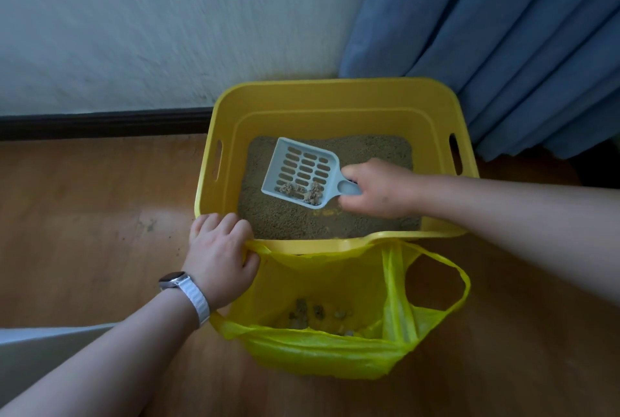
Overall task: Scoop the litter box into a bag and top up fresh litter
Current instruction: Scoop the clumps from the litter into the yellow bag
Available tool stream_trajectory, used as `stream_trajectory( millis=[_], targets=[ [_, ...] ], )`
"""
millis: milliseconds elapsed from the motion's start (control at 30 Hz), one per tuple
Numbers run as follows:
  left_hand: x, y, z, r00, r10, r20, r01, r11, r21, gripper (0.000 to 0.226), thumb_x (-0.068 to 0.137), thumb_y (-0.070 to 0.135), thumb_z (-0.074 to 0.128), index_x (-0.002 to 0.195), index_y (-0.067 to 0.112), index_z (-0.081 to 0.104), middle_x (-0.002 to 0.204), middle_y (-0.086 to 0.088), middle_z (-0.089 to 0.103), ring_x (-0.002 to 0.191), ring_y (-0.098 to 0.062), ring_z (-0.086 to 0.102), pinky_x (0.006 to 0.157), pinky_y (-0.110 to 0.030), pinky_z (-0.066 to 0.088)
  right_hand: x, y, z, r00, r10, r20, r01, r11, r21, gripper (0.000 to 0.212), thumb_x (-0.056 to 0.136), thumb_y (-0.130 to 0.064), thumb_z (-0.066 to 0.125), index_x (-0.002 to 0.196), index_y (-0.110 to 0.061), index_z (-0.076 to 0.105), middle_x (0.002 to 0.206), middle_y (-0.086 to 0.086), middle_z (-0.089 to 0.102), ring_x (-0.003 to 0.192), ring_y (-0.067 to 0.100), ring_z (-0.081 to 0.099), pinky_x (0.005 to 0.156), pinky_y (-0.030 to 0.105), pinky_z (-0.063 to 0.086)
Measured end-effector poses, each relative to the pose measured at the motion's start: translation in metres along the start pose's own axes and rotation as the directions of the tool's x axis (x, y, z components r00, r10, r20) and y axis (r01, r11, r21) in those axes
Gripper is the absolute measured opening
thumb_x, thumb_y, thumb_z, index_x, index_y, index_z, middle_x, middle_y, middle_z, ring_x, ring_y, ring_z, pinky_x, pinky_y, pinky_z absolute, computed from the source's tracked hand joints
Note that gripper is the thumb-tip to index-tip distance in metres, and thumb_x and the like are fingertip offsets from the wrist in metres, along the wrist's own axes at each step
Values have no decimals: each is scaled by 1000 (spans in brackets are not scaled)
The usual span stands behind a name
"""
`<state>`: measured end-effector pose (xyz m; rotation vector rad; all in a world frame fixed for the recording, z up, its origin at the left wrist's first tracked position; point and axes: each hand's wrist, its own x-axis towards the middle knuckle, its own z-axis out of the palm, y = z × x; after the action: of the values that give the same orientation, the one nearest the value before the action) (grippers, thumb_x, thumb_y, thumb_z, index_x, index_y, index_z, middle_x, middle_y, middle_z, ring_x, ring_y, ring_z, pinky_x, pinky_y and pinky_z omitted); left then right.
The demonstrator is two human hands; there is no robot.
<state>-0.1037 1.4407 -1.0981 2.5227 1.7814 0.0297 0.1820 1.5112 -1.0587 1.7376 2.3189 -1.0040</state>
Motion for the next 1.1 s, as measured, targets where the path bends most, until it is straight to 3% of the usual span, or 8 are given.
stream_trajectory(
  millis=[133,533,700,1100],
  targets=[
    [-1,0,0,1000,-1,-8,1,1000,6,21,69,37,46,74,19,55,72,1,50,72,-28,50,84,-44,40,-9,3,-7,999,43,-3,-42,996,82,20,88,-40,61,89,-20,60,75,0,65,65,20,61,55,30,44],
    [-2,1,2,1000,7,-30,-6,1000,17,22,70,38,43,75,20,56,73,2,50,72,-26,49,85,-44,41,-15,0,-1,993,119,-25,-110,966,235,17,88,-31,61,75,-20,58,65,-3,58,55,15,51,52,28,38],
    [-2,-1,5,1000,3,-21,-3,1000,20,22,71,38,43,76,21,56,74,3,50,74,-26,50,87,-44,40,-14,2,-2,985,147,-86,-127,970,206,20,87,-31,62,74,-18,56,65,-1,58,55,15,51,50,27,36],
    [-1,-4,8,999,5,-45,-4,1000,11,19,70,35,49,77,19,57,75,3,51,74,-26,50,88,-44,40,-15,7,2,992,122,-21,-116,974,193,23,90,-40,61,81,-19,62,69,-1,62,55,15,54,52,28,40]
  ],
)
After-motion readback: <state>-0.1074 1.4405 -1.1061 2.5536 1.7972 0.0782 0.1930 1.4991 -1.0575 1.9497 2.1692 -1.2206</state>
